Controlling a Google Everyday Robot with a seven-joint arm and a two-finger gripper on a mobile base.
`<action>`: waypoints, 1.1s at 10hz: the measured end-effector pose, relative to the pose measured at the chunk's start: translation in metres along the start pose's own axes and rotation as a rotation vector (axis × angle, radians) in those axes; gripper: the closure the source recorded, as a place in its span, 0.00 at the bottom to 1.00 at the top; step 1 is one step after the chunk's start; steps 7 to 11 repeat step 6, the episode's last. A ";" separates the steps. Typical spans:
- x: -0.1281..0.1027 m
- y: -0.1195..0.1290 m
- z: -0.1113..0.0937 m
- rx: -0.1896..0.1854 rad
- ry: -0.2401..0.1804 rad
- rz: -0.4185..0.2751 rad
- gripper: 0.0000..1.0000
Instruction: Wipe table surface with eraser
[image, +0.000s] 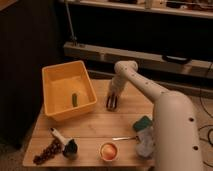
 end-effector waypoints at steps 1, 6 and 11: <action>-0.016 -0.012 0.005 0.011 -0.008 -0.038 1.00; -0.061 0.013 0.001 0.013 -0.013 -0.068 1.00; -0.061 0.013 0.001 0.013 -0.013 -0.068 1.00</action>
